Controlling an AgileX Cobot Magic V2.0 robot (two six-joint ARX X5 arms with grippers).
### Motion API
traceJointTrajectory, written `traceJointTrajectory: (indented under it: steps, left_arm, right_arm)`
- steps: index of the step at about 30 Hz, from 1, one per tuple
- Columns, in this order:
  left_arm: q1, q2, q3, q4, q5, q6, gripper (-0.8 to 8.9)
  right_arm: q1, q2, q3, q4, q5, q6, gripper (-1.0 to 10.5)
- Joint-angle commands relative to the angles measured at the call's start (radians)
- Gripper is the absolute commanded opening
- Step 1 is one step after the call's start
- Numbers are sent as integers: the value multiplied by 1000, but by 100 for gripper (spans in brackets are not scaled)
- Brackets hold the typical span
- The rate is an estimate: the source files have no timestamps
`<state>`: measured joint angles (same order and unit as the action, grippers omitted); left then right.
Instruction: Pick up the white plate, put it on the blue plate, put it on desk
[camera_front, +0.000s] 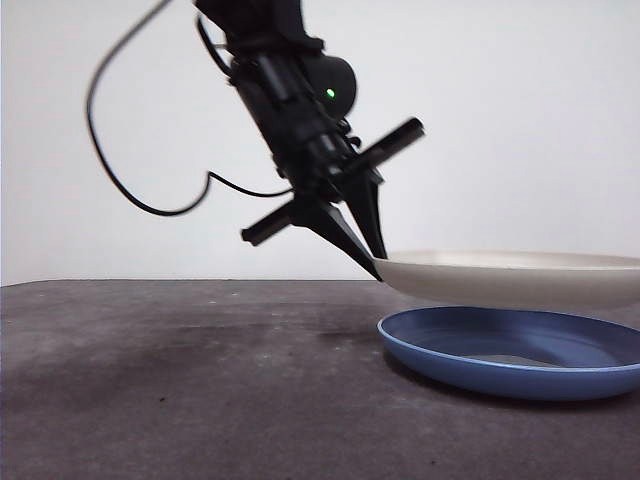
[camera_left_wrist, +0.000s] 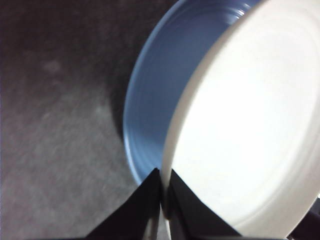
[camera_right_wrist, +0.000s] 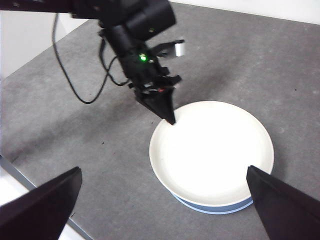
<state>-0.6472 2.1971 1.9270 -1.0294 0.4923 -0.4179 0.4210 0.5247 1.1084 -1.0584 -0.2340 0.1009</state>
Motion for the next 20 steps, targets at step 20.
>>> traceJointTrajectory:
  steps: [20]
  left_arm:
    - [-33,156,171,-75,-71,13,15]
  right_arm:
    - [7,2,19,11,-1,-12,545]
